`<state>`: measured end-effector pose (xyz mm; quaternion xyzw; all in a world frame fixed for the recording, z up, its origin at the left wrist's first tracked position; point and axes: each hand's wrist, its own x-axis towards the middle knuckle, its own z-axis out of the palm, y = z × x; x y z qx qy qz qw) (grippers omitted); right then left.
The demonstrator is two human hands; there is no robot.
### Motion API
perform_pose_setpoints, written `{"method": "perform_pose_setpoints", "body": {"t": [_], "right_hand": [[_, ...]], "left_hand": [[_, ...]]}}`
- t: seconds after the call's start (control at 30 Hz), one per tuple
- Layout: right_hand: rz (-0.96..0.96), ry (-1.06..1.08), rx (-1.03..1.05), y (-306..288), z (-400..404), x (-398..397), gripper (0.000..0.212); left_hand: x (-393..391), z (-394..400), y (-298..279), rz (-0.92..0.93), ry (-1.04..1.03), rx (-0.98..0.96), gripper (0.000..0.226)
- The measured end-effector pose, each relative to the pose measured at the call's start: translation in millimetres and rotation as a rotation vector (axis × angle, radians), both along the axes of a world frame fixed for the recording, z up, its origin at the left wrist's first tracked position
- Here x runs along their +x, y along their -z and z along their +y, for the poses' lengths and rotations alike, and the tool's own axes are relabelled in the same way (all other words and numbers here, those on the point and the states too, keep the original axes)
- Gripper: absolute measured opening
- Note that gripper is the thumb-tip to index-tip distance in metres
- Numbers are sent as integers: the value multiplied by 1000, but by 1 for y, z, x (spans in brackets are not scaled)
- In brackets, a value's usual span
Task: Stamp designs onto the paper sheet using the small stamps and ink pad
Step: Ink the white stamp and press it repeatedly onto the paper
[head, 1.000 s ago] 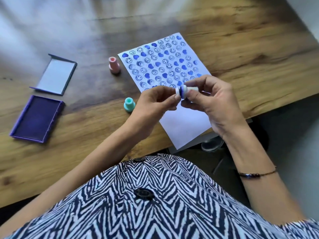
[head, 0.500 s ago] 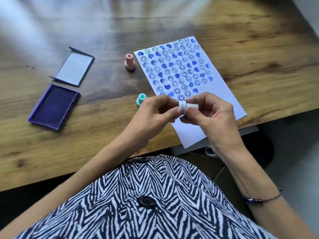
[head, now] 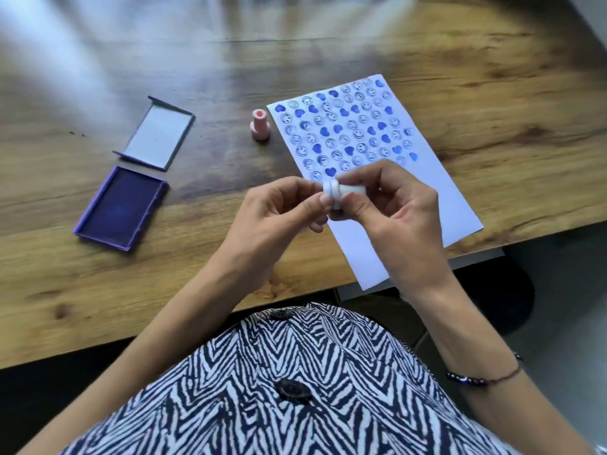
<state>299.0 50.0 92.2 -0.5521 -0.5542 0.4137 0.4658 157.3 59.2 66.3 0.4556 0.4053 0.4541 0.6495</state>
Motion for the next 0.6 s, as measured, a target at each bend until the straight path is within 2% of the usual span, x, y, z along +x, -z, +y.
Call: {"method": "perform_pose_setpoints", "body": {"t": [0.1, 0.23, 0.3, 0.4, 0.6], "right_hand": [[-170, -149, 157, -13, 16, -41, 9], [-327, -374, 362, -22, 31, -100, 10], [-360, -492, 416, -23, 42, -128, 12], [-549, -706, 445, -9, 61, -174, 15], [-871, -916, 589, 43, 57, -220, 13]], "left_hand": [[-33, -6, -7, -209, -152, -56, 15], [-85, -29, -2, -327, -487, -199, 15], [-108, -49, 6, -329, -674, -252, 18], [-122, -74, 16, -293, -855, -263, 17], [-129, -84, 22, -341, -1048, -269, 17]]}}
